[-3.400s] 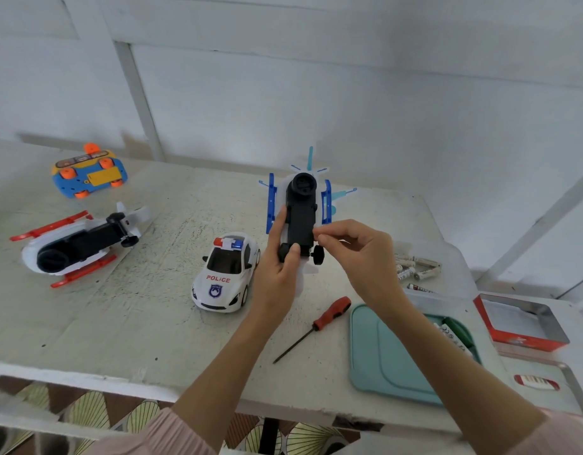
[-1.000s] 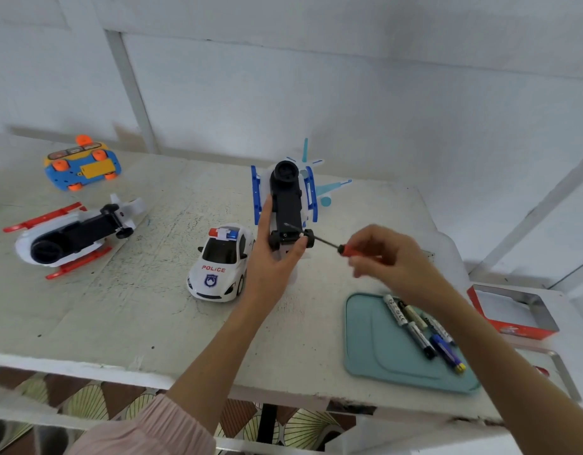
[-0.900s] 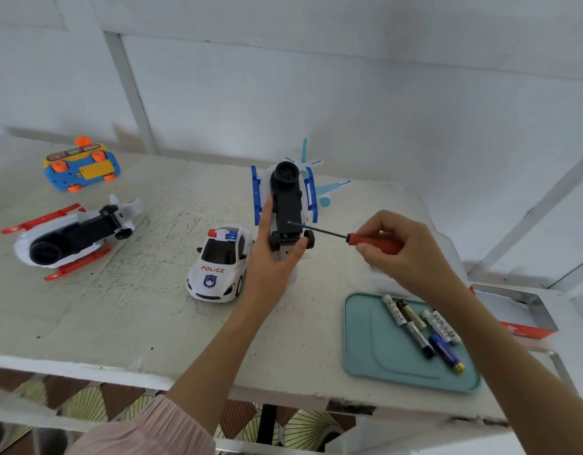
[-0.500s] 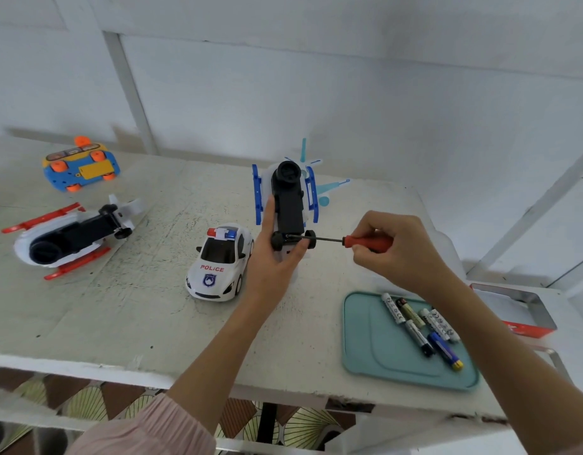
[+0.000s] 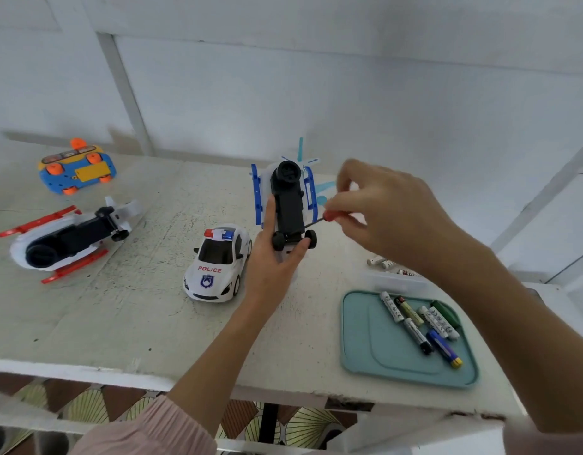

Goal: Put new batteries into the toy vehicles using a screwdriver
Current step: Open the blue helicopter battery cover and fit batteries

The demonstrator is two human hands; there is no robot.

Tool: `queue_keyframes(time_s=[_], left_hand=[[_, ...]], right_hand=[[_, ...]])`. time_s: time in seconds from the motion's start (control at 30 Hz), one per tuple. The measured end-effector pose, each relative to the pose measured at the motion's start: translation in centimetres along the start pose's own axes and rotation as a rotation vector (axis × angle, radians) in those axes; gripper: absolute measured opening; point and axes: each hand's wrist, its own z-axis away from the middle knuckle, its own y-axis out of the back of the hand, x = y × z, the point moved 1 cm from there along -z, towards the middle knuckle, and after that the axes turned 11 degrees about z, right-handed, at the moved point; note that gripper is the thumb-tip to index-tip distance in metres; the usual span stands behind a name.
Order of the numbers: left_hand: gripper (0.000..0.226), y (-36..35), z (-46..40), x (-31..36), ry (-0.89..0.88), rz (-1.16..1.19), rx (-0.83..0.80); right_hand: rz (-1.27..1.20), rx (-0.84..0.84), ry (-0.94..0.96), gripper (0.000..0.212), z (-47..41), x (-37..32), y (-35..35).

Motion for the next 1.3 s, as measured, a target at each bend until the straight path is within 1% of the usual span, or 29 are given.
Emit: queue_keyframes(time_s=[0.07,0.1,0.17,0.23,0.27,0.3,0.33,0.37,0.43,0.47,0.5,0.53,0.57,0.6,0.67,0.73,0.77,0.8,0.9,0.93,0.97,1.07,1.1,1.17,1.2,1.23,1.27,1.3], left_hand=[[0.080,-0.1,0.0,-0.2,0.013,-0.013,-0.012],[0.082,-0.2,-0.1,-0.3,0.019,-0.023,-0.023],[0.082,-0.3,-0.1,-0.3,0.034,-0.024,-0.032],[0.079,-0.2,-0.1,0.0,0.029,0.001,-0.014],[0.078,0.0,-0.1,0.1,0.026,0.026,-0.004],[0.077,0.1,-0.1,0.2,0.031,0.055,0.005],[0.076,0.3,-0.1,0.3,0.042,0.081,0.014],[0.076,0.4,0.0,0.4,0.054,0.106,0.022],[0.077,0.5,0.1,0.6,0.068,0.131,0.028],[0.078,0.5,0.0,0.7,0.072,0.132,0.028],[0.078,0.5,0.0,0.7,0.074,0.127,0.028],[0.077,0.5,0.0,0.8,0.075,0.122,0.025],[0.076,0.5,-0.1,0.9,0.074,0.124,0.026],[0.077,0.5,-0.1,0.8,0.076,0.133,0.030],[0.077,0.7,0.0,0.9,0.085,0.155,0.038],[0.079,0.7,0.1,0.8,0.084,0.170,0.032],[0.080,0.7,0.1,0.8,0.082,0.171,0.029],[0.079,0.7,0.1,0.8,0.078,0.168,0.028],[0.075,0.6,-0.1,0.8,0.071,0.171,0.015],[0.075,0.6,-0.1,0.7,0.070,0.175,0.011],[0.075,0.5,-0.1,0.7,0.071,0.180,0.007],[0.075,0.5,-0.2,0.4,0.076,0.176,0.000],[0.075,0.5,-0.2,0.3,0.074,0.171,0.004],[0.075,0.6,-0.3,0.2,0.083,0.175,0.021],[0.076,0.6,-0.2,0.2,0.090,0.186,0.031],[0.076,0.7,-0.2,0.3,0.091,0.193,0.038],[0.076,0.7,-0.2,0.3,0.088,0.197,0.042],[0.074,0.8,-0.2,0.4,0.086,0.193,0.044]], right_hand=[[-0.003,0.031,0.054,0.004,-1.0,-0.9,0.5],[-0.018,0.029,0.088,0.005,-1.5,-1.4,0.6],[-0.017,-0.058,0.089,0.012,-2.5,-1.8,1.0],[0.068,-0.187,-0.027,0.034,-2.9,-1.5,1.4],[0.129,-0.222,-0.069,0.045,-2.8,-1.1,1.4],[0.172,-0.248,-0.083,0.053,-2.6,-0.9,1.4],[0.169,-0.252,-0.093,0.055,-2.4,-0.9,1.5],[0.102,-0.235,-0.092,0.051,-2.0,-0.7,1.4],[-0.150,-0.190,-0.059,0.029,-1.5,-0.5,0.9],[-0.251,-0.172,-0.039,0.022,-1.3,-0.3,0.7],[-0.322,-0.154,-0.027,0.020,-1.1,-0.2,0.6],[-0.344,-0.135,-0.034,0.018,-1.0,-0.3,0.6],[-0.311,-0.120,-0.049,0.015,-1.0,-0.3,0.5],[-0.227,-0.086,-0.056,0.015,-1.0,-0.4,0.3],[-0.031,-0.006,-0.064,0.033,-1.2,-0.6,-0.2],[0.016,0.031,-0.104,0.043,-1.4,-0.7,-0.3],[0.004,0.023,-0.114,0.044,-1.5,-0.8,-0.3],[-0.042,-0.024,-0.103,0.040,-1.7,-0.8,-0.3],[-0.368,-0.092,0.044,0.005,-2.1,-1.3,0.4],[-0.415,-0.093,0.071,0.010,-2.4,-1.5,0.8],[-0.396,-0.100,0.087,0.014,-2.9,-1.7,0.8],[-0.139,-0.069,0.063,0.011,-3.9,-1.6,0.6],[-0.053,-0.044,0.051,0.016,-4.2,-1.6,0.5],[0.102,0.016,0.024,0.039,-4.9,-1.9,0.9],[0.167,-0.031,-0.009,0.048,-5.2,-2.1,1.1],[0.203,-0.113,-0.032,0.050,-5.4,-2.0,1.1],[0.181,-0.180,-0.021,0.048,-5.3,-1.5,0.8],[0.084,-0.214,-0.002,0.040,-5.2,-1.1,0.7]])
